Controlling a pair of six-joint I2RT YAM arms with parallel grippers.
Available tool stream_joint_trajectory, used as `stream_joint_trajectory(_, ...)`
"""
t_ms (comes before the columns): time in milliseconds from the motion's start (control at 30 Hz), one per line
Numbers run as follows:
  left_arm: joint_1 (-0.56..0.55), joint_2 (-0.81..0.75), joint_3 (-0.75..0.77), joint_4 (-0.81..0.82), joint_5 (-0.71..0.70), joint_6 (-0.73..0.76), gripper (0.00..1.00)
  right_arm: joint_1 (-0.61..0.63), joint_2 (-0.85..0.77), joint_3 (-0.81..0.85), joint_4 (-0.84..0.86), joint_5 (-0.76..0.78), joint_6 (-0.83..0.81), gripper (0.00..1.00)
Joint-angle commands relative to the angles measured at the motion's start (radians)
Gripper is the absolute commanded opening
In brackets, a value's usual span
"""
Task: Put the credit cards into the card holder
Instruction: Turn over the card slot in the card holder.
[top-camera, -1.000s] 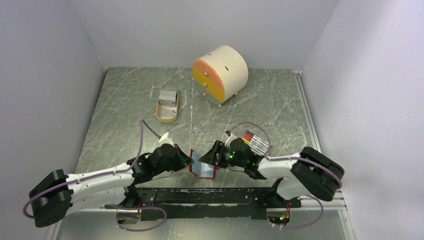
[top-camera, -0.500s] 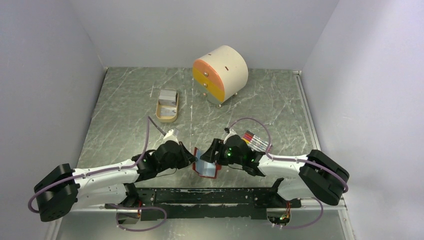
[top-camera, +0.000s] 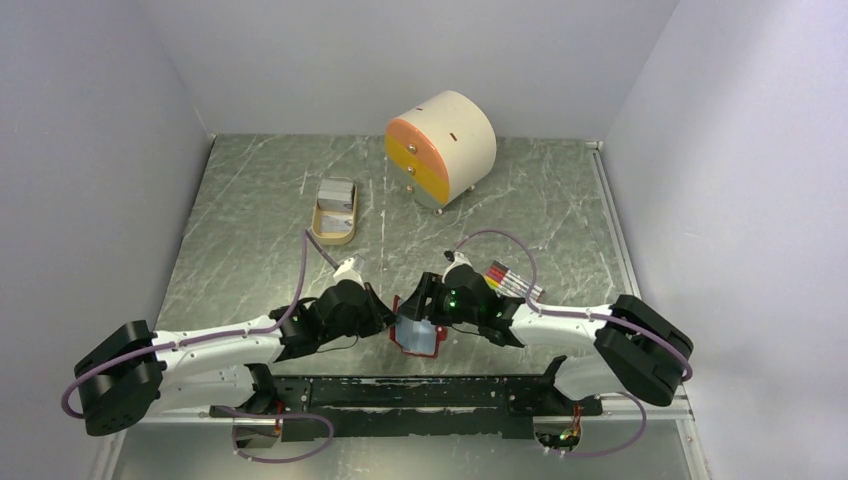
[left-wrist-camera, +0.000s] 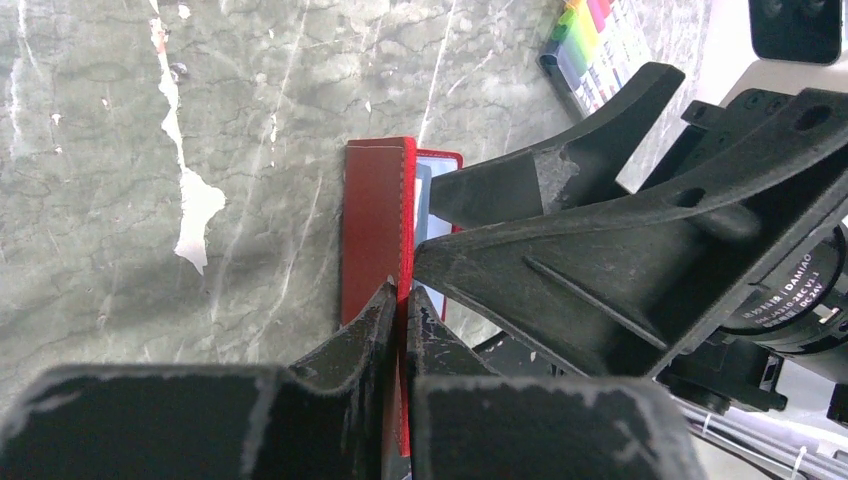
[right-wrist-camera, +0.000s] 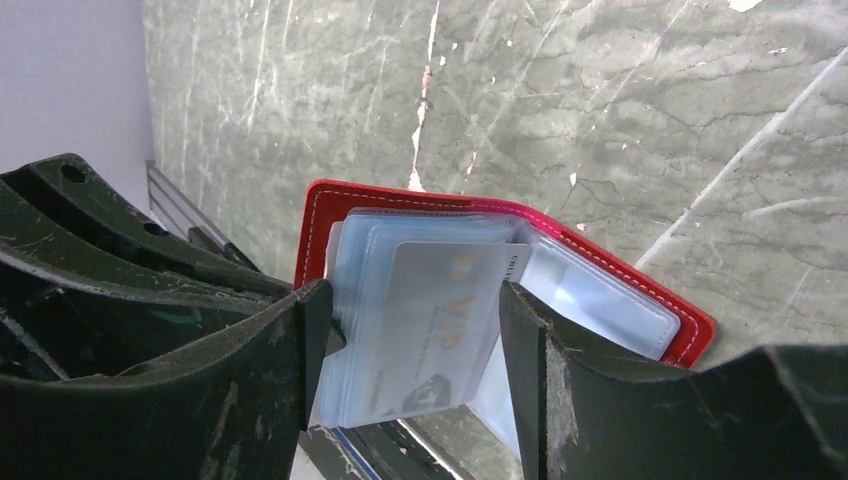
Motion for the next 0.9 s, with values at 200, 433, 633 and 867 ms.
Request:
stream_joint_trajectory(200, -0.013, -0.004, 0.039, 0.021, -0.009, 0.015, 0.09, 0.012, 0.019, 0.031, -0.051, 0.062, -0.028, 0.63)
stream_joint_trajectory(433, -0.013, -0.004, 0.041, 0.016, -0.013, 0.014, 0.09, 0.012, -0.022, 0.008, -0.038, 0.07, -0.019, 0.63)
stream_joint_trajectory(633, -0.014, -0.006, 0.037, 0.013, -0.014, 0.011, 0.09, 0.012, -0.043, 0.005, -0.059, 0.093, -0.019, 0.63)
stream_joint_trajectory(867, -0.016, -0.007, 0.038, 0.013, -0.017, 0.008, 0.09, 0.012, -0.025, 0.005, -0.061, 0.101, -0.02, 0.63)
